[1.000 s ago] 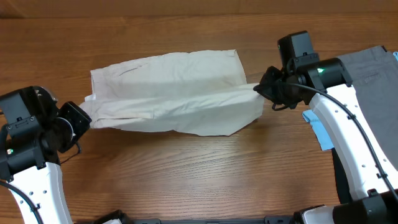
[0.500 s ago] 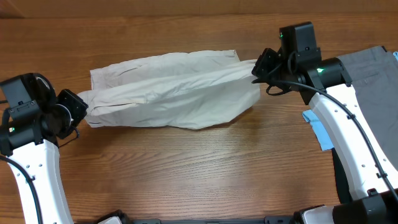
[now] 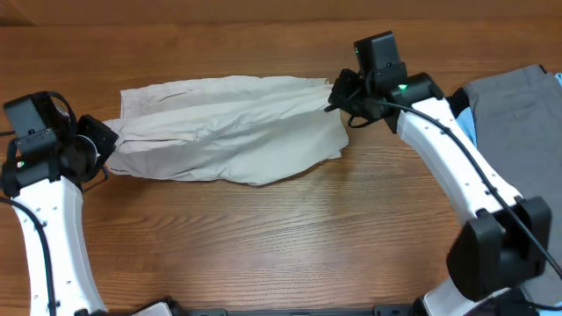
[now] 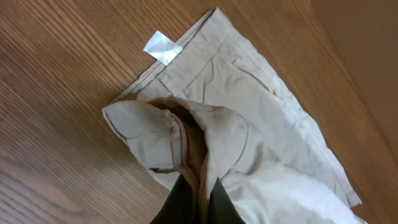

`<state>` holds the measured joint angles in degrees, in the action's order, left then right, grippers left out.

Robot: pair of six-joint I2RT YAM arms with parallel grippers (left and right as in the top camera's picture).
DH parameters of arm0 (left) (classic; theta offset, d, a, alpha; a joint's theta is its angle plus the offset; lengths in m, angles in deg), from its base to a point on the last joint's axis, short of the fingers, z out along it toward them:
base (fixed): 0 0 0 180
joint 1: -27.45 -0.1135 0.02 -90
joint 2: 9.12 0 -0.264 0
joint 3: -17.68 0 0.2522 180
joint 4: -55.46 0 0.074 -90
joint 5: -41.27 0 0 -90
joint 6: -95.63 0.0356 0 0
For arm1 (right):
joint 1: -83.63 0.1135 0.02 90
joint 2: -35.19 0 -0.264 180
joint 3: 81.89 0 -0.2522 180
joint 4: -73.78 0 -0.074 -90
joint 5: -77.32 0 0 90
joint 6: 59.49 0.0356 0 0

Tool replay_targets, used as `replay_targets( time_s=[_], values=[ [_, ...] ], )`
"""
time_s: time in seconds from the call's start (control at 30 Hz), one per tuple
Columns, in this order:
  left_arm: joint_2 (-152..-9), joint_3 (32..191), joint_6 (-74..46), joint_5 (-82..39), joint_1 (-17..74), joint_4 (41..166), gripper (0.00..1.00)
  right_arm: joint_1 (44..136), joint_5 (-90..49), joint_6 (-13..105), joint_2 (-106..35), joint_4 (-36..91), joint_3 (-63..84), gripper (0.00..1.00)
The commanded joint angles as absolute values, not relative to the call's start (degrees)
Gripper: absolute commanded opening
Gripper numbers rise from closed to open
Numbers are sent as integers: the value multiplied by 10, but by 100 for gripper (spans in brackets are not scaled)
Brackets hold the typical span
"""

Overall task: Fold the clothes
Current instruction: 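Lower the folded edge onto the top half and release both grippers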

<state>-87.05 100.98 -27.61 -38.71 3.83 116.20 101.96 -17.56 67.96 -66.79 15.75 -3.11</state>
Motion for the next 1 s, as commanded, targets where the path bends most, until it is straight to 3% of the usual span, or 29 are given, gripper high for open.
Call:
replay_targets(
  time_s=[0.0, 0.47, 0.6, 0.67, 0.7, 0.73, 0.77, 0.8, 0.87, 0.9, 0.97],
  values=[
    [-914, 1028, -294, -404, 39, 1109, 4, 1019, -161, 680, -690, 205, -48, 4],
    [-1069, 1028, -304, -401, 46, 960, 4, 1020, -161, 680, -750, 334, -48, 4],
    [-1092, 1028, -304, -402, 58, 925, 9, 1020, -161, 680, -800, 375, -48, 5],
    [-1102, 1028, -302, -402, 68, 903, 20, 1020, -162, 680, -823, 407, -48, 16],
    [-1105, 1028, -301, -402, 72, 894, 32, 1020, -164, 680, -833, 425, -48, 18],
    [-1107, 1028, -294, -397, 77, 882, 42, 1020, -169, 679, -844, 446, -48, 27],
    [-1106, 1029, -283, -388, 80, 871, 48, 1020, -176, 674, -849, 461, -48, 46],
    [-1103, 1033, -268, -372, 81, 865, 65, 1020, -182, 655, -851, 477, -48, 71],
    [-1093, 1051, -255, -345, 81, 872, 81, 1019, -194, 616, -846, 497, -52, 81],
    [-1083, 1067, -249, -328, 81, 889, 85, 1019, -207, 595, -835, 490, -64, 94],
    [-1064, 1090, -236, -306, 81, 927, 90, 1016, -222, 574, -811, 454, -84, 95]
  ],
)
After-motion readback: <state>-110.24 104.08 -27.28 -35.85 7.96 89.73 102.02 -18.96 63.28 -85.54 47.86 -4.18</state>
